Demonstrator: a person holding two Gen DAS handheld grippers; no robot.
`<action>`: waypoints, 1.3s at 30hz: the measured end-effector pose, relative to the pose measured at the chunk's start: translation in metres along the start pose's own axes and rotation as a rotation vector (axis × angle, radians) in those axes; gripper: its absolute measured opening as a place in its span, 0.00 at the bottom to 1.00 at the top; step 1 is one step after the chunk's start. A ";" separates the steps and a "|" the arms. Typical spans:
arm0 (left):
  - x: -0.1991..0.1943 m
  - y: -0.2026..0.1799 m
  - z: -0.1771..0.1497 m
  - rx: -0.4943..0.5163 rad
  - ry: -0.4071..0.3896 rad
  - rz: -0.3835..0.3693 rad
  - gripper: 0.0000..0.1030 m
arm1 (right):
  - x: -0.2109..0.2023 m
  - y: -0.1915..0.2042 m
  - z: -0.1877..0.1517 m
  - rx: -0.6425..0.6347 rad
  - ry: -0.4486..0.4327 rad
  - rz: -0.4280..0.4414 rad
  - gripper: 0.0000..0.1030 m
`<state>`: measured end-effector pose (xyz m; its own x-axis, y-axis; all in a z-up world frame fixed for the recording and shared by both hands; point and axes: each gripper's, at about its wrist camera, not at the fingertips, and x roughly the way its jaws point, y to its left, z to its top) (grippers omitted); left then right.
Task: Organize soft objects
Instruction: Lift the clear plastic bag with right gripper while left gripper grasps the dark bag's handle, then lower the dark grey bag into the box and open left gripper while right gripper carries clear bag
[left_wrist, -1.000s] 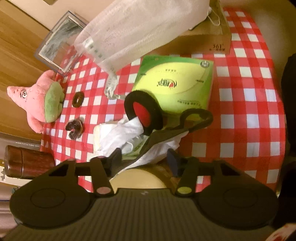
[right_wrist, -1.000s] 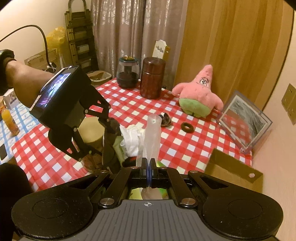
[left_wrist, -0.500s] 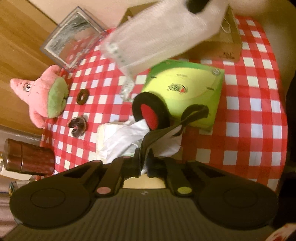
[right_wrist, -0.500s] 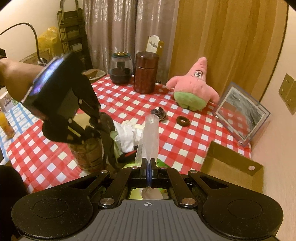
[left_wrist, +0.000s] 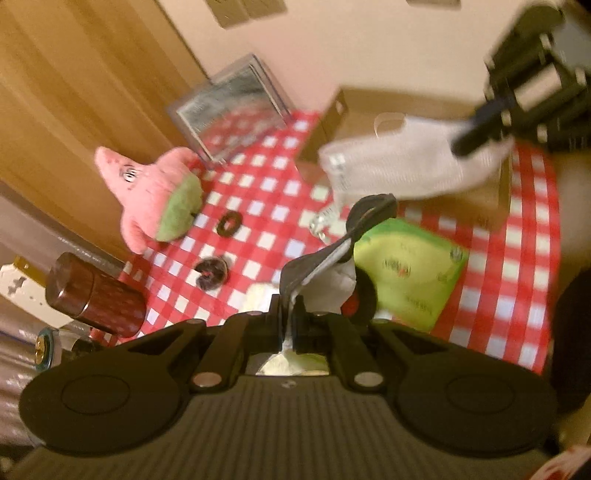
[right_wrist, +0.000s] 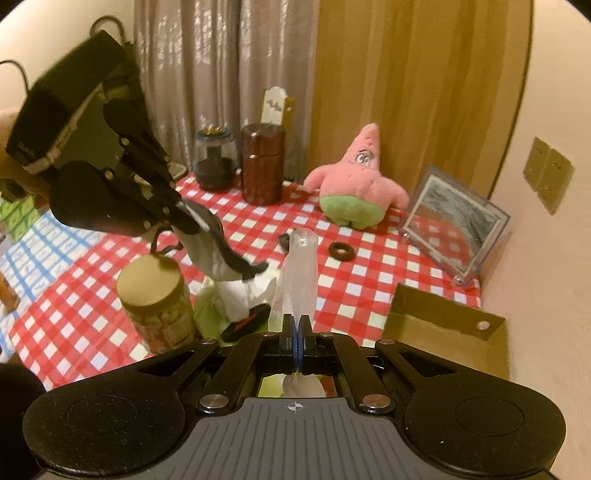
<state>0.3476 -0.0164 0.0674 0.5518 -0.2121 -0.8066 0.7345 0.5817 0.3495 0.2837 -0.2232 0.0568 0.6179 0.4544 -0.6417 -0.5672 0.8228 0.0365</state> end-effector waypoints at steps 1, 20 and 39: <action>-0.005 0.002 0.005 -0.020 -0.009 0.000 0.04 | -0.004 -0.002 0.001 0.010 -0.007 -0.007 0.01; -0.031 -0.046 0.104 -0.358 -0.206 -0.144 0.04 | -0.085 -0.062 -0.042 0.163 -0.076 -0.239 0.01; 0.087 -0.100 0.151 -0.769 -0.132 -0.383 0.04 | -0.074 -0.118 -0.108 0.274 -0.014 -0.328 0.01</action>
<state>0.3819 -0.2113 0.0347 0.3970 -0.5636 -0.7244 0.4345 0.8106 -0.3925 0.2460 -0.3911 0.0175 0.7501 0.1561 -0.6426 -0.1743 0.9840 0.0356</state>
